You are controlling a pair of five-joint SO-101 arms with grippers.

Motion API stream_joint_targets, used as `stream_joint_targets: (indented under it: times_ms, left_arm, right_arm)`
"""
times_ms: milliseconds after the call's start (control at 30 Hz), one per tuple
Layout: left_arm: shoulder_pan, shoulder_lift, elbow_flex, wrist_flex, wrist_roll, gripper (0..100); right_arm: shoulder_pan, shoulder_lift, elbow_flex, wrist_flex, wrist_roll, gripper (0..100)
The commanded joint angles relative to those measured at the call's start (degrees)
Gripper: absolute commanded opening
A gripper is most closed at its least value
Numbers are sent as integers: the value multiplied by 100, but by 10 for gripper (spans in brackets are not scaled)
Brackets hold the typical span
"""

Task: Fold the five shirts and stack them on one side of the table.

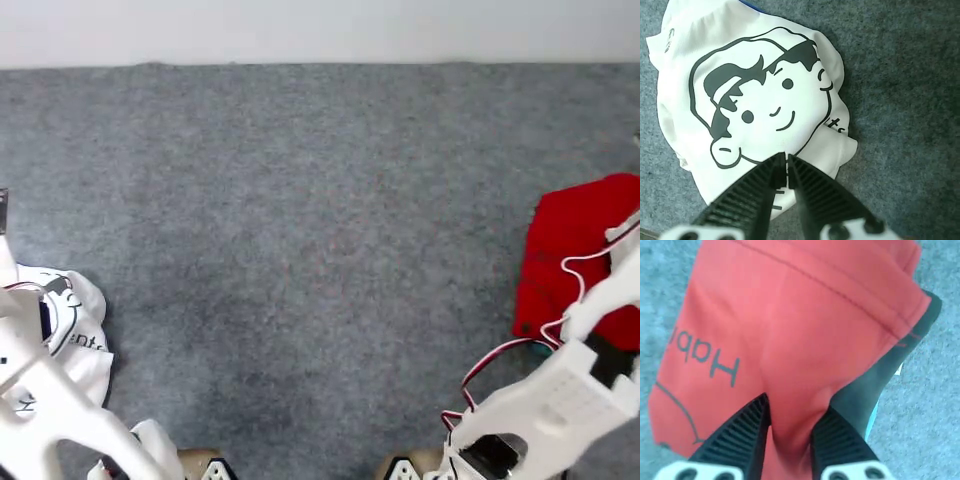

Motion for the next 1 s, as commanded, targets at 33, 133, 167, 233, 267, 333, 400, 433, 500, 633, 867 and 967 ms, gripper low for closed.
stream_joint_targets:
  times_ms: [33,133,167,233,267,333,400,433,500,633,867,967]
  left_arm:
    - [-26,-149,-84,35,-35,14]
    - [-26,-149,-84,35,-35,14]
    - [-26,-149,-84,35,-35,14]
    - [-18,-149,-84,35,-35,14]
    - [-18,-149,-84,35,-35,14]
    - [0,-149,-84,35,-35,14]
    - [0,-149,-84,35,-35,14]
    - [0,-149,-84,35,-35,14]
    - [9,-149,-84,35,-35,14]
    - [9,-149,-84,35,-35,14]
    - [-18,-149,-84,35,-35,14]
    - [-18,-149,-84,35,-35,14]
  right_arm:
    - [171,-22,-62,-101,88,54]
    - [312,-4,-70,-110,123,161]
    - [356,-4,-70,-110,123,190]
    - [400,-22,-70,-110,114,227]
    - [418,-40,-79,-119,114,233]
    - [426,-57,-325,-75,79,233]
    - [435,-84,-967,92,-88,231]
    - [426,-127,-1389,268,-299,232]
    - [365,-207,-2136,673,-738,231]
    - [110,-127,-2681,1288,-1002,226]
    - [189,927,-2681,804,-774,40]
    - [356,1481,-2708,119,-774,7]
